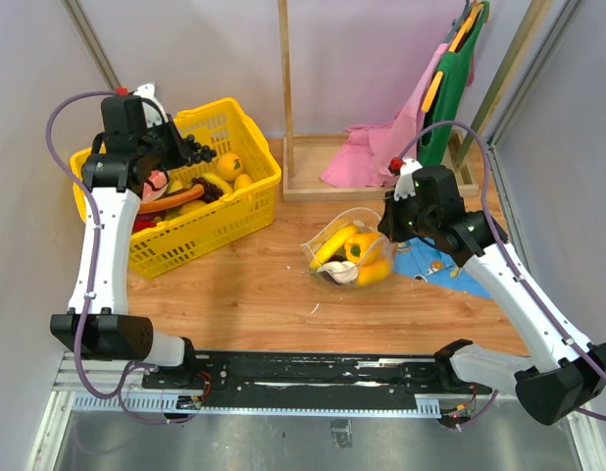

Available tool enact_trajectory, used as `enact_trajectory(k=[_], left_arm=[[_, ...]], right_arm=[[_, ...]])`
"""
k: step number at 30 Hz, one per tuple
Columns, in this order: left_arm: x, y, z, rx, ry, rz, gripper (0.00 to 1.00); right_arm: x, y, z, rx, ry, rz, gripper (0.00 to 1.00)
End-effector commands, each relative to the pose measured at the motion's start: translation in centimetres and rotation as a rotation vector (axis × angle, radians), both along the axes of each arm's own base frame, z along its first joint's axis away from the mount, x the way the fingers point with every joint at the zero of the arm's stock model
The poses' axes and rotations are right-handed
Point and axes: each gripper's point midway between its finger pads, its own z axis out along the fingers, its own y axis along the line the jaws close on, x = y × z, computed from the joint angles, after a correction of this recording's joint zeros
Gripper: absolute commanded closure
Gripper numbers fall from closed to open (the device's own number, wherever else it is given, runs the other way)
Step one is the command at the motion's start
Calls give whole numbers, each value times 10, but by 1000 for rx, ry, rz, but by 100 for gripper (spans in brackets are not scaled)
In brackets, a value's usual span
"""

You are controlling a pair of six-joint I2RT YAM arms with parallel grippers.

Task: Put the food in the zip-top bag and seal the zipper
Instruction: Place the fake fruit in the zipper food storage bag.

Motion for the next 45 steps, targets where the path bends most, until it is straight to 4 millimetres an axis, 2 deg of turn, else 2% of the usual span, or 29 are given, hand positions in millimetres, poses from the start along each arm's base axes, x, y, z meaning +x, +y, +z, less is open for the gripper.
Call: enact_trajectory(k=[1,7,10,15,24,31,36,45], left_arm=[[-11,-45,33,9,-99,-218,100],[-31,-105,49,-19,-150,-455,100],[-50,-144,57,-45,-168,-609,100],[-87,-197,55,-71,-170,-826,100],[-151,-263,47,-112,-171,-1121,100],[-198,-300,24,-133,-67,-1303,100],[-206,-317,12,-141,-28,-1341,100],[-176,-330,-25,-159,143,-1127,100]], right_arm=[[-1,-1,15,11,-37,-16,99],[0,0,14,16,-32,-20,99],[0,1,14,16,-31,-19,99],[2,2,12,18,-25,-19,99],[1,4,11,29,-23,-14,99],[-2,2,10,28,-24,-21,99],[-2,3,9,36,-19,-18,99],[-6,2,9,44,-19,-21,99]])
